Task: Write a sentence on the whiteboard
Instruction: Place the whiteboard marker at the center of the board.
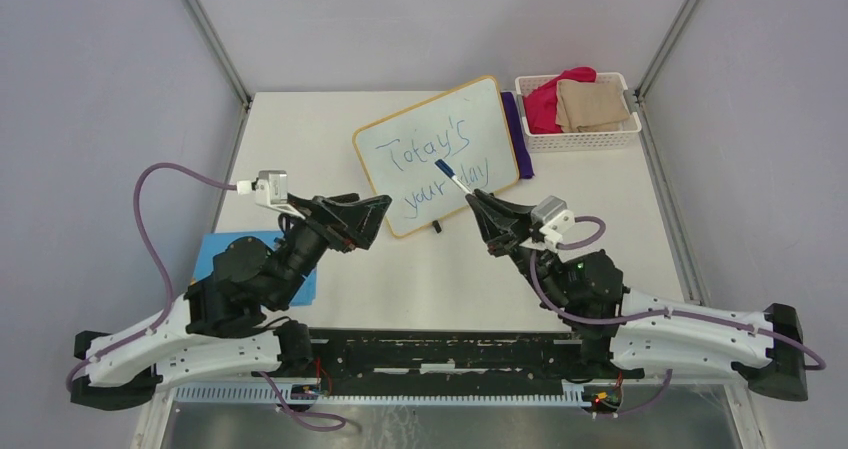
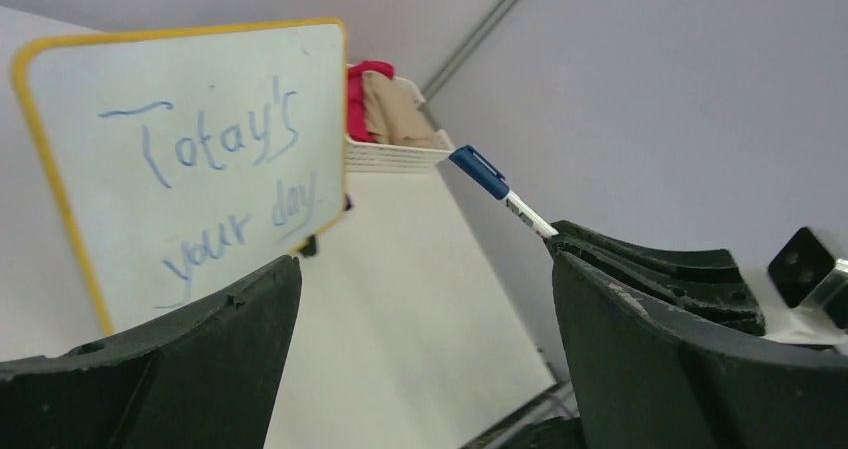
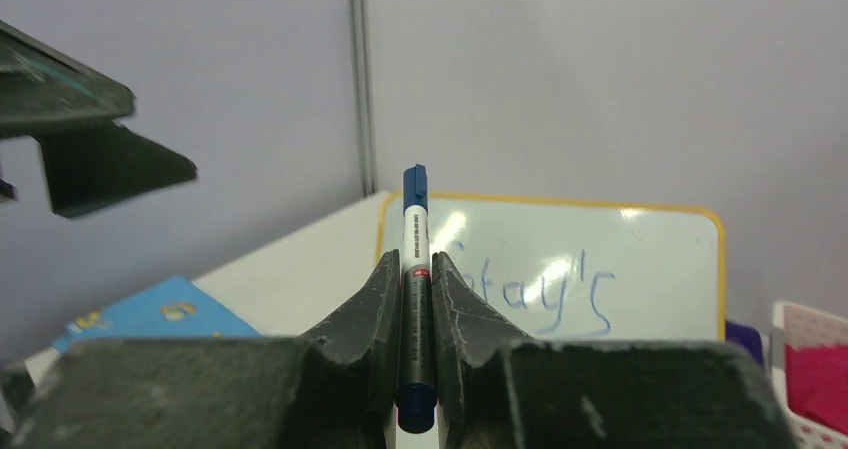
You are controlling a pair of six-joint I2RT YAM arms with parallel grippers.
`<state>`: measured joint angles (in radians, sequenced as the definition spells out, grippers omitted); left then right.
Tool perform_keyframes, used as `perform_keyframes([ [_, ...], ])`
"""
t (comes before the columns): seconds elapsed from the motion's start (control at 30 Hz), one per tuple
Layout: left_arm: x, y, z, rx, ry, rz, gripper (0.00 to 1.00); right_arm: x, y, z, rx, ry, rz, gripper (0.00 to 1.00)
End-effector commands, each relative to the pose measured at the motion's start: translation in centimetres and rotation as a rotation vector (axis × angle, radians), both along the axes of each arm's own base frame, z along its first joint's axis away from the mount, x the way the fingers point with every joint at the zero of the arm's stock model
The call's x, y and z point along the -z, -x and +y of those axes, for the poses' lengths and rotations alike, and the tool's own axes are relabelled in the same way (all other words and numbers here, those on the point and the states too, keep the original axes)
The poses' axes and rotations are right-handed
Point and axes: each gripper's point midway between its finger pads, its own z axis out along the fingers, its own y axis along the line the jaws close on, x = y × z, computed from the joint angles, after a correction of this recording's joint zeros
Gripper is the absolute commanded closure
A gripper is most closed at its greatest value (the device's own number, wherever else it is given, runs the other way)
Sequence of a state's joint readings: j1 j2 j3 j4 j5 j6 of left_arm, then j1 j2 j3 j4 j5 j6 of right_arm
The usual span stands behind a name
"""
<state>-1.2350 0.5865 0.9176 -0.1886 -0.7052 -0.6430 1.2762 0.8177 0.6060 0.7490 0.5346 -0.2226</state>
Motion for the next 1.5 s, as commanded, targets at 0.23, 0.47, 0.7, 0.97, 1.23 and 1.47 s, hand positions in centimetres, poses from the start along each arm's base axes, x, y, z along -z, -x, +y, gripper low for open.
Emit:
perform_keyframes([
  [0.23, 3.0, -1.7, 0.3, -0.035, -0.62, -0.209, 0.0, 15.1, -2.8, -1.5, -0.03, 0.169, 0.412, 1.0],
  [0.47, 9.4, -3.2, -0.8, -0.072, -0.821, -0.161, 0.0, 21.0, -2.7, -1.8, -0.117, 0.114, 0.599, 1.0],
  [0.7, 12.9, -3.6, -0.7, -0.081, -0.929, -0.128, 0.0, 24.1, -2.9, -1.9, -0.207, 0.024, 0.729, 1.0],
  [0.97, 9.3, -6.9, 2.9, -0.197, -0.756, -0.053, 0.0, 25.7, -3.2, -1.8, -0.231, -0.025, 0.792, 1.0],
  [1.23, 10.4, -10.4, 4.4, -0.132, -0.608, 0.055, 0.0, 27.3, -3.2, -1.6, -0.233, -0.043, 0.848, 1.0],
  [1.47, 13.4, -10.0, 4.9, -0.13, -0.616, 0.075, 0.01, 30.4, -2.0, -0.8, -0.283, 0.017, 0.967, 1.0],
])
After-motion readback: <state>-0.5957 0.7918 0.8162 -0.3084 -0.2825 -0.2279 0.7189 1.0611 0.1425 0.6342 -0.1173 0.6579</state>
